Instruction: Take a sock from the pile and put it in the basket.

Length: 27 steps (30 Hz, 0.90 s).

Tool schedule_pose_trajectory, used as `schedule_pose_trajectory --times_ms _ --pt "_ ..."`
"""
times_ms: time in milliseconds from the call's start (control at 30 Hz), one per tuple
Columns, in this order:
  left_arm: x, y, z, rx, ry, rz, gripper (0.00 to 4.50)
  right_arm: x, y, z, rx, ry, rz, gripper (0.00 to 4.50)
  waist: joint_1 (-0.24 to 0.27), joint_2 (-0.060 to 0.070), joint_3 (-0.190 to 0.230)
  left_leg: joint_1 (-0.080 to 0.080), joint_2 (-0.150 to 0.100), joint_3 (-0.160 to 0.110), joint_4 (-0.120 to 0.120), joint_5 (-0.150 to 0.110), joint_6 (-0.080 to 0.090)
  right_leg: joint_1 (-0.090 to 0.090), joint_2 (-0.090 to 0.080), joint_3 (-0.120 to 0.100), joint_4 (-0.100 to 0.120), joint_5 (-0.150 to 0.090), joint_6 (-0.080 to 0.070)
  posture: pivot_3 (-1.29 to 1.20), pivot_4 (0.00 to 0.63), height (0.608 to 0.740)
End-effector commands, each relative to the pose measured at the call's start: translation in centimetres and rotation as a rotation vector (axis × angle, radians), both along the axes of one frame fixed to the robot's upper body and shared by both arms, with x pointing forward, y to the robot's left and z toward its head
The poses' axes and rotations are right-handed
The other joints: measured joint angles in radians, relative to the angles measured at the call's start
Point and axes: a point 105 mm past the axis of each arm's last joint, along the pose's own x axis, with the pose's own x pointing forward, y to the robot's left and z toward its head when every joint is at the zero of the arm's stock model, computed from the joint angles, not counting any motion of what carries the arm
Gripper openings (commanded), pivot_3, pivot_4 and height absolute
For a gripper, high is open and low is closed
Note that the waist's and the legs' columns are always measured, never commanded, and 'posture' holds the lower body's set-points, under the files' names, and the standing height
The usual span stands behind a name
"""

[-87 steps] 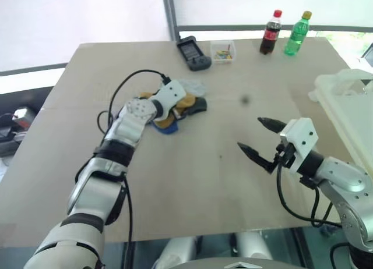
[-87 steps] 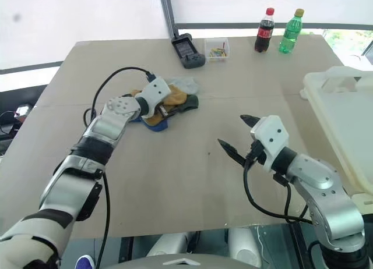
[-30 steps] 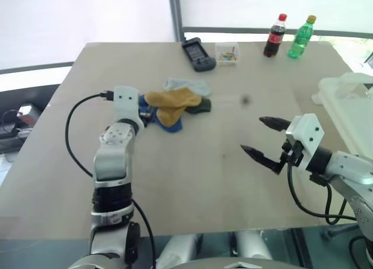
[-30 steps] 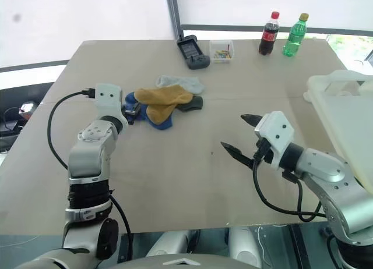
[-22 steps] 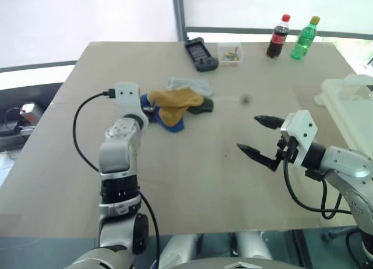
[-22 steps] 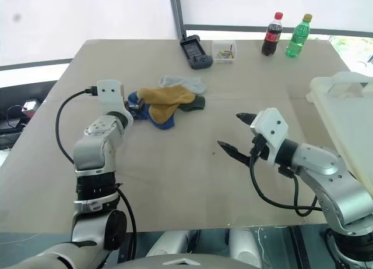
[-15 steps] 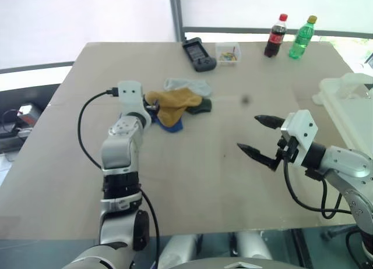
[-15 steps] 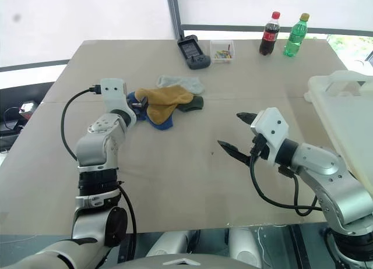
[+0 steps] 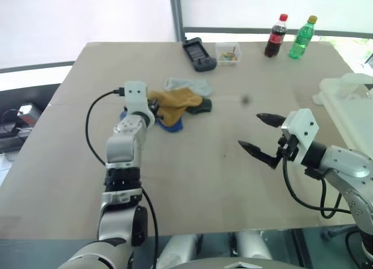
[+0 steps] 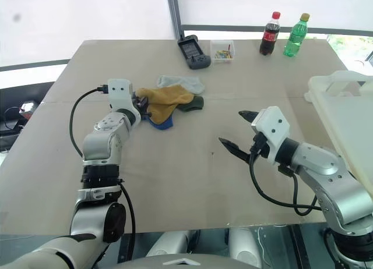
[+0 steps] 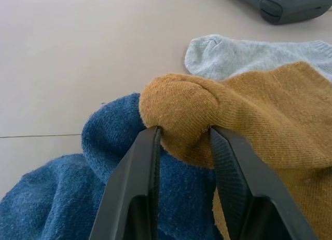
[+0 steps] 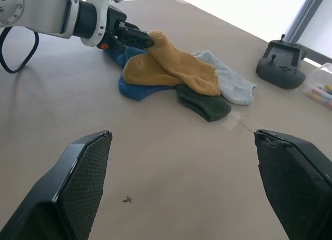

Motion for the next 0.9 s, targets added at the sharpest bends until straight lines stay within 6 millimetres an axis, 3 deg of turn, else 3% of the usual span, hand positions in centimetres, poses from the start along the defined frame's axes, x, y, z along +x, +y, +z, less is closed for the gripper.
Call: schedule_pose_trajectory --times_ms 33,67,100,300,567,900 --pt "0.2 -0.1 1.7 0.004 -0.058 -0.004 0.61 -0.5 0.4 0.8 0.005 -0.051 0.017 4.50 0.000 0.000 0.000 0.000 0.000 0.000 0.000 0.000 0.000 0.000 0.000 0.000 0.000 0.000 0.000 0.00 0.150 0.740" --pt "0.2 -0.1 1.7 0.004 -0.058 -0.003 0.16 -0.5 0.4 0.8 0.004 -0.051 0.018 4.50 0.000 0.000 0.000 0.000 0.000 0.000 0.000 0.000 0.000 0.000 0.000 0.000 0.000 0.000 0.000 0.00 0.150 0.740" --pt "0.2 0.0 1.7 0.003 -0.059 -0.003 0.07 -0.5 0.4 0.8 0.005 -0.051 0.018 4.50 0.000 0.000 0.000 0.000 0.000 0.000 0.000 0.000 0.000 0.000 0.000 0.000 0.000 0.000 0.000 0.00 0.150 0.740" --pt "-0.6 0.2 2.3 -0.001 -0.074 -0.002 0.07 -0.4 0.5 0.7 0.007 -0.048 0.023 4.50 -0.001 0.000 0.000 0.000 0.000 0.000 0.000 0.000 0.000 0.000 0.000 0.000 0.000 0.000 0.000 0.00 0.150 0.740" --pt "-4.1 -1.0 2.8 -0.048 -0.051 -0.096 0.07 -0.1 0.8 0.5 0.017 -0.043 0.041 4.50 -0.001 0.000 0.000 0.000 0.000 0.001 0.000 0.000 0.000 0.000 0.000 0.001 0.000 0.000 0.000 0.00 0.150 0.740" --pt "-9.0 -3.0 -0.4 -0.093 0.156 -0.307 0.07 0.2 1.3 0.2 0.027 -0.041 0.074 4.50 -0.002 0.000 0.000 0.001 0.000 0.002 -0.001 0.000 0.000 0.000 0.001 0.002 0.000 0.000 0.000 0.00 0.150 0.740"
